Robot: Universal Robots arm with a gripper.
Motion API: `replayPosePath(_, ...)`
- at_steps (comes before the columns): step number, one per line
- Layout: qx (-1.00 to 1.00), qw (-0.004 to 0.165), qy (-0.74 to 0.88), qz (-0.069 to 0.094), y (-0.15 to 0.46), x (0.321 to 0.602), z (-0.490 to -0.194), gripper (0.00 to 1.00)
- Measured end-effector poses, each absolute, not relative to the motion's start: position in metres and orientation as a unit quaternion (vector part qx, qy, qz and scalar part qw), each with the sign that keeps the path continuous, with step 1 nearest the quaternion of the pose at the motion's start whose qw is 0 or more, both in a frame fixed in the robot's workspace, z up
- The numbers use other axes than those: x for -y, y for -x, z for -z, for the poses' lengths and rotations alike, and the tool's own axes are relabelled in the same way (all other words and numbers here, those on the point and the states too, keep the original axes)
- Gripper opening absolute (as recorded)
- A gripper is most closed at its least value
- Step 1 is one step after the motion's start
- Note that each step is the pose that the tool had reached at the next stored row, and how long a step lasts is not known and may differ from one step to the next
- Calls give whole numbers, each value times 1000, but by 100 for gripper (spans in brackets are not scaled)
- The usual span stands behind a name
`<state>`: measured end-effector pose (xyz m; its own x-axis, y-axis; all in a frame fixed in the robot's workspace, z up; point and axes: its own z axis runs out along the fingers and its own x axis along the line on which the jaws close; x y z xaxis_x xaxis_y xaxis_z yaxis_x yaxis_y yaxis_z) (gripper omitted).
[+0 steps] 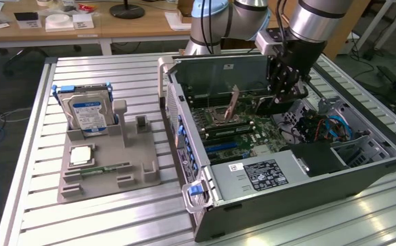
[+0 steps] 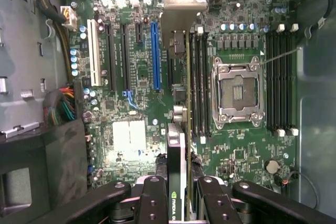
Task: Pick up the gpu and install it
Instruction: 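Insert the gpu into the slot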
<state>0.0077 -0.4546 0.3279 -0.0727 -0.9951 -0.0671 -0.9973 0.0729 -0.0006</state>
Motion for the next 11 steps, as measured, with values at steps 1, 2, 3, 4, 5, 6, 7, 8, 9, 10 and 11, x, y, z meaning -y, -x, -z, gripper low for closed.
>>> replayPosePath(1, -732, 25, 680, -23, -6, 455, -328, 27)
replayPosePath(2, -732, 25, 680, -22, -5, 455, -328, 27)
replayPosePath(3, -732, 25, 680, -22, -4, 455, -328, 27)
replayPosePath(4, -732, 25, 680, -23, -3, 455, -326, 27)
replayPosePath(5, -732, 25, 680, -23, -3, 455, -325, 27)
replayPosePath(6, -732, 25, 681, -22, -2, 455, -324, 27)
replayPosePath(7, -732, 25, 681, -22, -2, 455, -323, 27)
replayPosePath(8, -732, 25, 681, -22, -2, 455, -323, 27)
replayPosePath(9, -732, 25, 681, -22, -2, 455, -323, 27)
replayPosePath(10, -732, 26, 681, -23, -1, 455, -323, 27)
replayPosePath(11, -732, 26, 681, -23, 0, 455, -323, 27)
